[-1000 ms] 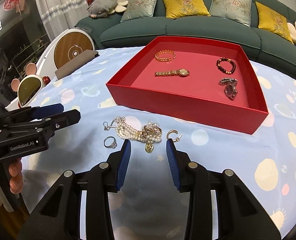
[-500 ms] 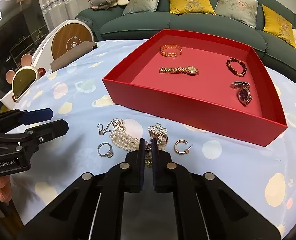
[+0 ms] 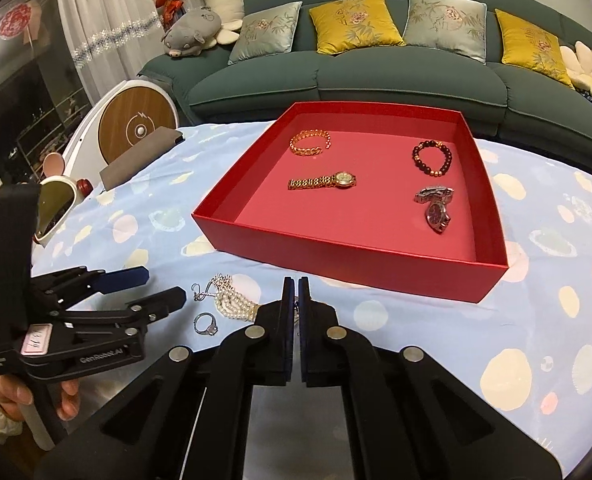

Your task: Organize jewelry

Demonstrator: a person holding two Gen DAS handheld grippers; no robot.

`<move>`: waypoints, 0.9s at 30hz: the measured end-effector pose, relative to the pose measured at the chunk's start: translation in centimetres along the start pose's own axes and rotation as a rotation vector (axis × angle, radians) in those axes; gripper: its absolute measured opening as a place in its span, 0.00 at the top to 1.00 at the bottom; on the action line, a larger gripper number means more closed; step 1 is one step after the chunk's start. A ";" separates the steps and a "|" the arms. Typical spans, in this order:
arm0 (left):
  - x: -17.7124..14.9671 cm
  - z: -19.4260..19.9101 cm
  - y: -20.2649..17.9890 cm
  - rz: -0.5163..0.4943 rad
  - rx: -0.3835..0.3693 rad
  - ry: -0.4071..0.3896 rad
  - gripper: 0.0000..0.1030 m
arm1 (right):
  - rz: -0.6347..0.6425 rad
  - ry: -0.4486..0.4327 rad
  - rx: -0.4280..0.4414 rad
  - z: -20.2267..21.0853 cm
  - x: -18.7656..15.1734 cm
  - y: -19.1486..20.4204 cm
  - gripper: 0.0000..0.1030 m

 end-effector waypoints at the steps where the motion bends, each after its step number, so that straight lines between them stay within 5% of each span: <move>1: 0.0 -0.5 -0.1 -0.002 -0.001 0.008 0.42 | -0.003 -0.004 -0.002 0.2 0.0 -0.2 0.99; 6: 0.1 -1.0 -1.1 -0.045 0.031 -0.029 0.48 | -0.015 -0.006 -0.005 0.7 -0.2 -1.0 0.99; 14: 0.5 -1.4 -2.6 -0.091 0.046 -0.052 0.85 | -0.033 -0.012 -0.006 1.4 -0.3 -2.0 0.99; 27: 0.8 0.5 -1.8 -0.022 -0.053 -0.049 1.00 | -0.049 -0.034 -0.018 2.3 -0.2 -3.0 0.99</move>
Point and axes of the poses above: each gripper's, at about its wrist camera, not at the fingertips, and z roughly against the way its jaws point, y to its left, x to its top, the point moved 1 cm from there along -z, roughly the way its jaws point, and after that the axes turned 2 degrees about -x, right-handed, at the moved point
